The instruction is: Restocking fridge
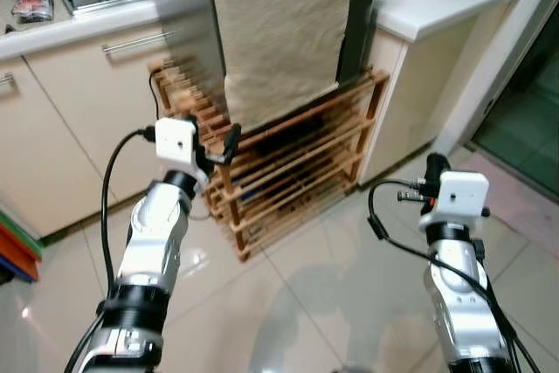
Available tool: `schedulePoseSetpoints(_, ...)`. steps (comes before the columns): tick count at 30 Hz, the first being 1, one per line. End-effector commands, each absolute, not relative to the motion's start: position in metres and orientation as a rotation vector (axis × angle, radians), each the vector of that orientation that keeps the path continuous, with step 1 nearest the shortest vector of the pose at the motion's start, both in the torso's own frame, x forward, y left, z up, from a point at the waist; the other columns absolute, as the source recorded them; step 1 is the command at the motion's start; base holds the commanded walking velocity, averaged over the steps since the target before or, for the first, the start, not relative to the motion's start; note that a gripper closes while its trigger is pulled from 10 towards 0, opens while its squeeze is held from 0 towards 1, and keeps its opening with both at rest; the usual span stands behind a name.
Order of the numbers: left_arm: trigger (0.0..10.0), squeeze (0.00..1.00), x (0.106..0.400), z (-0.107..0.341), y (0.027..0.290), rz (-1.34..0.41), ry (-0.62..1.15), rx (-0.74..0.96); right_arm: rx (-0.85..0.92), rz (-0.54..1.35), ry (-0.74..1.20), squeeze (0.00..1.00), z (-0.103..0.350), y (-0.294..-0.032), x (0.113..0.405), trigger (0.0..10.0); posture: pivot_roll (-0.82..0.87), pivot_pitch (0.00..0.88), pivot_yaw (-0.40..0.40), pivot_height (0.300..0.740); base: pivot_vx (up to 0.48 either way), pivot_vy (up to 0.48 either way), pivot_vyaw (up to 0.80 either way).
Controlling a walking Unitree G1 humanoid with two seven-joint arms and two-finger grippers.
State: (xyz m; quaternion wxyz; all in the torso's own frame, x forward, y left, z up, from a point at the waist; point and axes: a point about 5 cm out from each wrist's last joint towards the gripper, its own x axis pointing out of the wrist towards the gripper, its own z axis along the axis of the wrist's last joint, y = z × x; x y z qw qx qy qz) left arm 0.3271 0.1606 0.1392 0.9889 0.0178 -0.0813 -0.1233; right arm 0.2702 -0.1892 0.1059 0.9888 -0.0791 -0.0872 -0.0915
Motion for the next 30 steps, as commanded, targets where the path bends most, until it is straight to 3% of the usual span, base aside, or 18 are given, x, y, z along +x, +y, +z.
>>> schedulePoseSetpoints(1, 10.0, 0.00, 0.330, 0.134, 0.156, -0.275, -0.116, 0.088, -0.154, -0.183, -0.163, 0.00, 0.105, -0.192, 0.272, 10.0, -0.06, 0.000, 0.035, 0.740, 0.450, 0.000, 0.00)
schedulePoseSetpoints(12, 10.0, 0.00, 0.331, 0.129, 0.158, -0.243, -0.085, 0.003, -0.130, -0.179, -0.116, 0.00, 0.096, -0.192, 0.271, 10.0, -0.08, 0.000, 0.047, 0.740, 0.439, 0.036, 0.00)
schedulePoseSetpoints(17, 10.0, 0.00, 0.329, 0.130, 0.156, -0.260, -0.091, -0.059, -0.129, -0.172, -0.095, 0.00, 0.091, -0.192, 0.269, 10.0, -0.07, 0.000, 0.046, 0.740, 0.000, 0.478, 0.00)
schedulePoseSetpoints(24, 10.0, 0.00, 0.327, 0.128, 0.154, -0.290, -0.093, 0.008, -0.125, -0.170, -0.076, 0.00, 0.086, -0.193, 0.266, 10.0, -0.07, 0.000, 0.051, 0.740, 0.000, 0.480, -0.69)
schedulePoseSetpoints(25, 10.0, 0.00, 0.328, 0.127, 0.153, -0.280, -0.084, 0.070, -0.126, -0.171, -0.076, 0.00, 0.086, -0.193, 0.267, 10.0, -0.07, 0.000, 0.052, 0.740, 0.000, 0.000, -0.66)
schedulePoseSetpoints(30, 10.0, 0.00, 0.331, 0.127, 0.154, -0.268, -0.074, 0.072, -0.123, -0.178, -0.078, 0.00, 0.086, -0.192, 0.271, 10.0, -0.07, 0.000, 0.057, 0.740, 0.000, 0.000, -0.67)
